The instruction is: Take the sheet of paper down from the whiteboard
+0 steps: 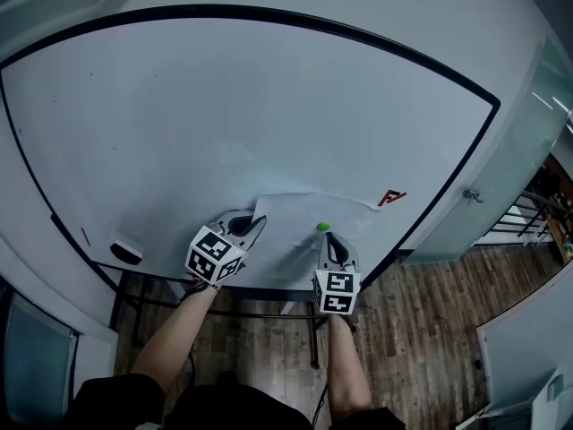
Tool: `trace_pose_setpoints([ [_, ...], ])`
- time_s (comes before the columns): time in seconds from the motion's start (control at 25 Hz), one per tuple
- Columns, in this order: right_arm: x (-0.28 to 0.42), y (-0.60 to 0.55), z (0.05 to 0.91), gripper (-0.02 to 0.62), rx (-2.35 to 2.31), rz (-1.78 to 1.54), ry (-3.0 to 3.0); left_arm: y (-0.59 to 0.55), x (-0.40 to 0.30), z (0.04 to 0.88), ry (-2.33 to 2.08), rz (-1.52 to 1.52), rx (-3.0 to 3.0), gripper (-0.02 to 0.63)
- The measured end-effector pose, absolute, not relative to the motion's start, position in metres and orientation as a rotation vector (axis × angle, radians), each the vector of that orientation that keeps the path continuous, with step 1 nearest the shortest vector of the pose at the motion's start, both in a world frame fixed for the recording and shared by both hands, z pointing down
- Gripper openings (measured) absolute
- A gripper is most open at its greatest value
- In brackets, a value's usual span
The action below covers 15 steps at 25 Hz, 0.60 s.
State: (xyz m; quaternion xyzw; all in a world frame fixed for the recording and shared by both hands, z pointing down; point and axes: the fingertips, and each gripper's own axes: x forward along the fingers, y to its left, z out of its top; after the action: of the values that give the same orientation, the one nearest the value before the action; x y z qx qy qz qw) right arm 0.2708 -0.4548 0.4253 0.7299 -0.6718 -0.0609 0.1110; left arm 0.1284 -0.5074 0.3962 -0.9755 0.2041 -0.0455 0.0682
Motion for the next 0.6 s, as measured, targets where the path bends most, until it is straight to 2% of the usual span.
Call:
trace_pose_setpoints([
  [0.52,0.262,-0.460,0.426,0.033,2.186,-0.174,-1.956,-0.506,0.124,0.413,0.592,-0.148,-2.967,0.021],
  [0.56,0.262,-0.462,0.427,0.053,2.189,-0.168,-1.950,-0.506,0.124,0.414,0.585,-0.148,-2.966,0.021],
  [0.6,0.262,-0.465,0.428,0.109,2.191,-0.162,-1.946,-0.506,0.124,0.414,0.579,-0.148,-2.964,0.021],
])
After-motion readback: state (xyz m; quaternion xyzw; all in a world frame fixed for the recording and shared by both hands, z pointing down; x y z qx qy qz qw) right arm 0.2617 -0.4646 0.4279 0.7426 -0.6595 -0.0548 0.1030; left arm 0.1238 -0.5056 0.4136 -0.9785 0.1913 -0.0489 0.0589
